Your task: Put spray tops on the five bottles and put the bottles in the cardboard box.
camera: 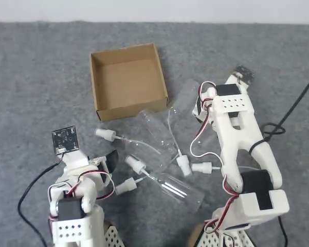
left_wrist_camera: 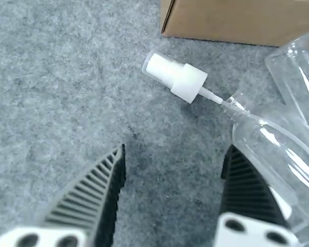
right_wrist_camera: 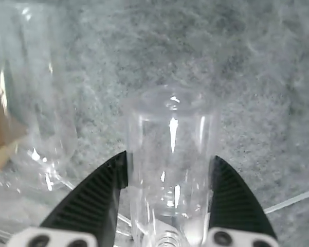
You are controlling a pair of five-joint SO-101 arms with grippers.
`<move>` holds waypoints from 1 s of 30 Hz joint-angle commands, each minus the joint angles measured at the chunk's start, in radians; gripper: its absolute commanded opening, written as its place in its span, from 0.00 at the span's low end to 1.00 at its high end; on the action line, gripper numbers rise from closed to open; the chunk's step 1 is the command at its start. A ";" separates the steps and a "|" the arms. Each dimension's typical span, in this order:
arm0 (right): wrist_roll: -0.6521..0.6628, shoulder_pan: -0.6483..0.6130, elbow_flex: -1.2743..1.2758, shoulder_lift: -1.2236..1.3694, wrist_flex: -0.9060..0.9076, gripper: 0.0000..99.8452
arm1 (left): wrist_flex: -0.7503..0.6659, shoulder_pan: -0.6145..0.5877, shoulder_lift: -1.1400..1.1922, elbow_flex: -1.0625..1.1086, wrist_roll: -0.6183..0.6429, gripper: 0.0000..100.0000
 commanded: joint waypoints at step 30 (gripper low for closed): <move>-0.176 0.045 -0.063 -0.056 -0.033 0.31 | 0.005 -0.002 -0.017 -0.008 0.000 0.28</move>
